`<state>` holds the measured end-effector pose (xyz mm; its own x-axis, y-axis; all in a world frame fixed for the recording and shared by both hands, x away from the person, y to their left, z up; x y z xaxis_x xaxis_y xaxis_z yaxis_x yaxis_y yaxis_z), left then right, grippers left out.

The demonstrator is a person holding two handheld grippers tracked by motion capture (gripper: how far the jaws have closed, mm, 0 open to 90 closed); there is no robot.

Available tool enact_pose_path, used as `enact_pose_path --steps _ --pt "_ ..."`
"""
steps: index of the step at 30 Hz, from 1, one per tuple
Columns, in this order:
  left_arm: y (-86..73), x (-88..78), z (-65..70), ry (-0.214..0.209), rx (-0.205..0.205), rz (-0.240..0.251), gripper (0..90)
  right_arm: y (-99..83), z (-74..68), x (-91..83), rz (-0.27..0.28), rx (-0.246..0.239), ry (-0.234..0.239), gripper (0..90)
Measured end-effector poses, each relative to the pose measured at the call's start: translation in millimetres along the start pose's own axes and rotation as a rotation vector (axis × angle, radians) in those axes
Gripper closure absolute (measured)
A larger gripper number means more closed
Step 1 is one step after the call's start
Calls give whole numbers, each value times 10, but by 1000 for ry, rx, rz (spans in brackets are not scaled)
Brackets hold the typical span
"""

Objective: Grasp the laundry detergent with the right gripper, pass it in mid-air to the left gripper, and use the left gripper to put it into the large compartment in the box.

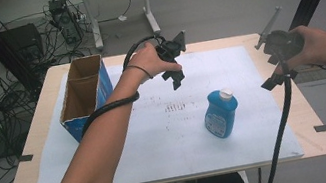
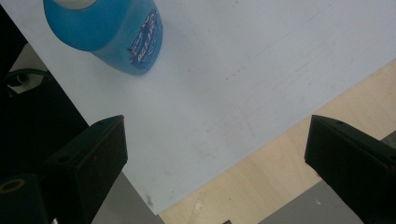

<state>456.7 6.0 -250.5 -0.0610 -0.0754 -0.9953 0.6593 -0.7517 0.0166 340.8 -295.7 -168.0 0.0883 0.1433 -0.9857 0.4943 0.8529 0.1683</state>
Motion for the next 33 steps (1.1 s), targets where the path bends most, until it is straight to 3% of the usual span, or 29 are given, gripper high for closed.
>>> enact_pose_path --steps 20,27,30,33 --pt "-37 35 -10 -5 -5 -1 74 -52 -30 26 3 7 1 62" --pt "-45 57 -7 -8 -6 -1 73 -187 -68 56 25 26 4 63" --pt "-45 72 -1 -7 -4 -7 74 -319 -63 54 78 51 22 66" --pt "-52 77 -4 -5 -3 -5 74 -365 -72 65 86 53 24 66"
Point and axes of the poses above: each handheld gripper's, and its own axes: x roughly forward along the jaws, y roughly out of its top, z roughly to its right, the point moved 6 cm from there along x, roughly forward along the jaws, and after that the axes turned 3 degrees about -x, right-handed, at the moved point
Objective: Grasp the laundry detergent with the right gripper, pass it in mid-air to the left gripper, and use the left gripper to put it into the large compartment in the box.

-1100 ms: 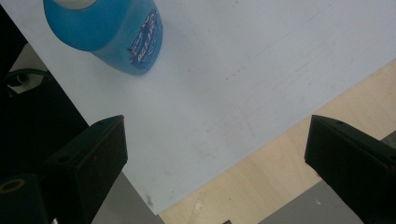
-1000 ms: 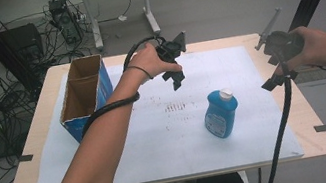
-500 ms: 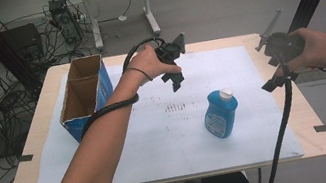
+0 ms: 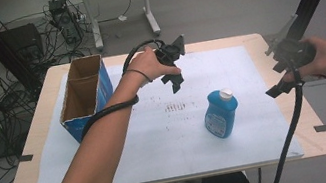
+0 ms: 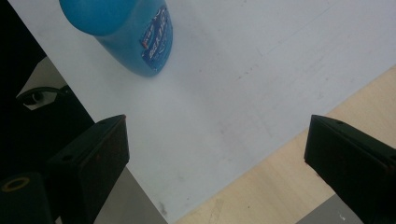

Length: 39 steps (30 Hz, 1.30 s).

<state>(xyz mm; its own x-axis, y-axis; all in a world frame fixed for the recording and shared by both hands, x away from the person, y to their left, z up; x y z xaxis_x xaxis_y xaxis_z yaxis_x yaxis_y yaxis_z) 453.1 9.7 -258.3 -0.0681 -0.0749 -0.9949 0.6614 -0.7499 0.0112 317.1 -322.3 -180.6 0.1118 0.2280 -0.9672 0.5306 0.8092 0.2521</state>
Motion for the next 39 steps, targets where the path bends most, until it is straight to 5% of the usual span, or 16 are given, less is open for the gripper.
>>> enact_pose_path --steps 17,39 --pt "-29 13 41 2 -9 18 74 -285 -170 -4 84 21 -3 59" --pt "-33 45 49 -2 -7 12 72 -577 -338 187 127 38 -10 55"
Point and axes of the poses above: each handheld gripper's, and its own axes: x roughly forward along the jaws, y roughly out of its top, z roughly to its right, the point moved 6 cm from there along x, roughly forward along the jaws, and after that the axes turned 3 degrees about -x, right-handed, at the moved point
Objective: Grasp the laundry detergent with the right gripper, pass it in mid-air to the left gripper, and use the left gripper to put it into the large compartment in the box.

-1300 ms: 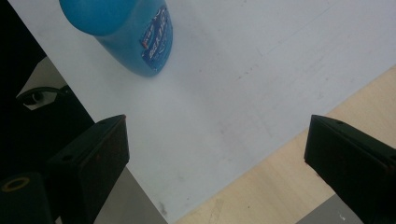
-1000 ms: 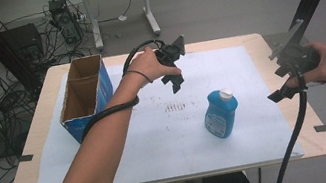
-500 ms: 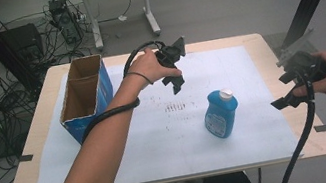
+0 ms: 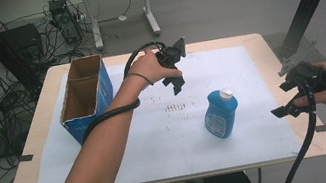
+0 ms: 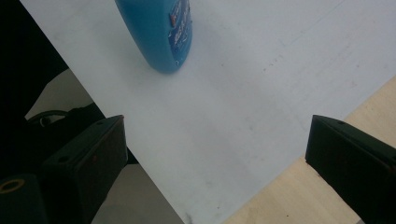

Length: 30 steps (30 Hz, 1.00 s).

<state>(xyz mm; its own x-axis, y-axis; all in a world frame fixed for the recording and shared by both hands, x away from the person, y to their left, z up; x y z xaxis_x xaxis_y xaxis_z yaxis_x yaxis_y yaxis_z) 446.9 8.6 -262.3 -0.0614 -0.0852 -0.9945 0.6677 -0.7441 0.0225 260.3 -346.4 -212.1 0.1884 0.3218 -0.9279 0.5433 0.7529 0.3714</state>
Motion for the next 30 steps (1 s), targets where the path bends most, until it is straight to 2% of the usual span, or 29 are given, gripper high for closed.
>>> enact_pose_path --steps 15,30 --pt "-46 15 -33 -1 -7 -1 72 -153 -132 150 31 16 -6 47" --pt "-80 16 -43 2 -7 2 71 -286 -311 260 89 29 -18 41"
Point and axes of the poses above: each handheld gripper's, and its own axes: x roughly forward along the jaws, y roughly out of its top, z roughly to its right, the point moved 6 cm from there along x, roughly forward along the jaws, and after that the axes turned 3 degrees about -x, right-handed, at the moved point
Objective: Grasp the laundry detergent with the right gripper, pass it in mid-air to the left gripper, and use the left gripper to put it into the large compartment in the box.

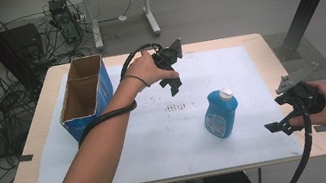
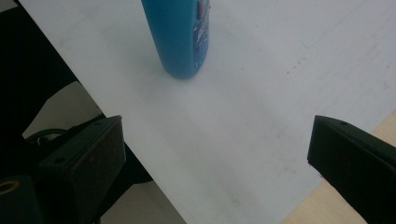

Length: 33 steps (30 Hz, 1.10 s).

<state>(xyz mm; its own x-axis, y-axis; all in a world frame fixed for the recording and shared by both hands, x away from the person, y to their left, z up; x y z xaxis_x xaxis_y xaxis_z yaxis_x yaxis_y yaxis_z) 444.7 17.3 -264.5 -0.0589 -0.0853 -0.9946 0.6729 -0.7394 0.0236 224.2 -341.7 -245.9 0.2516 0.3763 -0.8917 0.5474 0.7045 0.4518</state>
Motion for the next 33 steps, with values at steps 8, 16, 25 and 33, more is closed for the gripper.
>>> enact_pose_path --steps 8,16,25,33 --pt "22 14 16 6 0 -4 71 -82 -44 82 21 9 3 40" --pt "25 46 8 -5 4 -3 71 -160 -72 164 41 9 8 41" --pt "20 61 19 -1 0 1 72 -215 -96 237 65 11 4 41" --pt "14 69 21 2 -1 -2 73 -249 -123 264 89 9 1 41"
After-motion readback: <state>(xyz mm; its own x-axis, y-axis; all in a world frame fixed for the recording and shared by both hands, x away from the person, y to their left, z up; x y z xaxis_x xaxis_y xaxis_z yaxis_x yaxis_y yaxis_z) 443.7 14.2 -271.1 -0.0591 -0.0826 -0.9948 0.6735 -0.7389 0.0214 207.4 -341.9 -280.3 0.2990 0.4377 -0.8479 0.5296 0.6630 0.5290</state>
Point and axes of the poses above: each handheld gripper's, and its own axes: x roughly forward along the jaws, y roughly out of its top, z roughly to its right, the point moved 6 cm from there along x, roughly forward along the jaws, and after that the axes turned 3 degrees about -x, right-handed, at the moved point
